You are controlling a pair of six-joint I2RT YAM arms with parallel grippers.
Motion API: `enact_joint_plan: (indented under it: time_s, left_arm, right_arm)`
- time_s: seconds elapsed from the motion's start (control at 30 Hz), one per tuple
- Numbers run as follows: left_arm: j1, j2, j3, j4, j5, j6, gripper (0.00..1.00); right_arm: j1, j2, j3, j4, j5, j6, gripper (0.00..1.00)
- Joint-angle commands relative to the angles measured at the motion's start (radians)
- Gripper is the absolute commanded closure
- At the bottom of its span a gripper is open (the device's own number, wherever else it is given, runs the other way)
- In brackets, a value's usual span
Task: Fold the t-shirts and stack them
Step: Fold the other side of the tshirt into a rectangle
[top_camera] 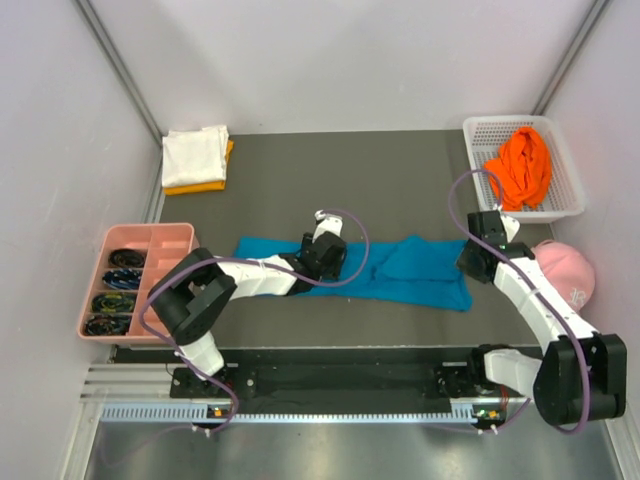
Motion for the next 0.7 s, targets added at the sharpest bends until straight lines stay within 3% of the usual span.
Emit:
enact_joint_plan:
  time_s: [0.0, 0.13, 0.27, 0.43, 0.67]
  left_arm:
    - [0.023, -0.089, 0.015, -0.033, -0.045, 0.036, 0.36]
    - [0.034, -0.121, 0.051, -0.067, -0.057, 0.062, 0.35]
    - [0.049, -0.127, 0.072, -0.075, -0.065, 0.079, 0.35]
    - [0.138, -0.112, 0.088, -0.056, -0.031, 0.099, 0.35]
    - [0.256, -0.097, 0.143, -0.055, 0.015, 0.116, 0.35]
  right_arm:
    - [-0.011, -0.077, 0.021, 0.007, -0.116, -0.03, 0.62]
    - [-0.008, -0.151, -0.029, 0.004, -0.265, -0.016, 0.62]
    - [0.002, -0.209, -0.044, -0.045, -0.285, -0.008, 0.6]
    - [0.023, -0.231, -0.093, -0.042, -0.408, 0.004, 0.59]
    - [0.095, -0.243, -0.17, -0.025, -0.41, 0.076, 0.59]
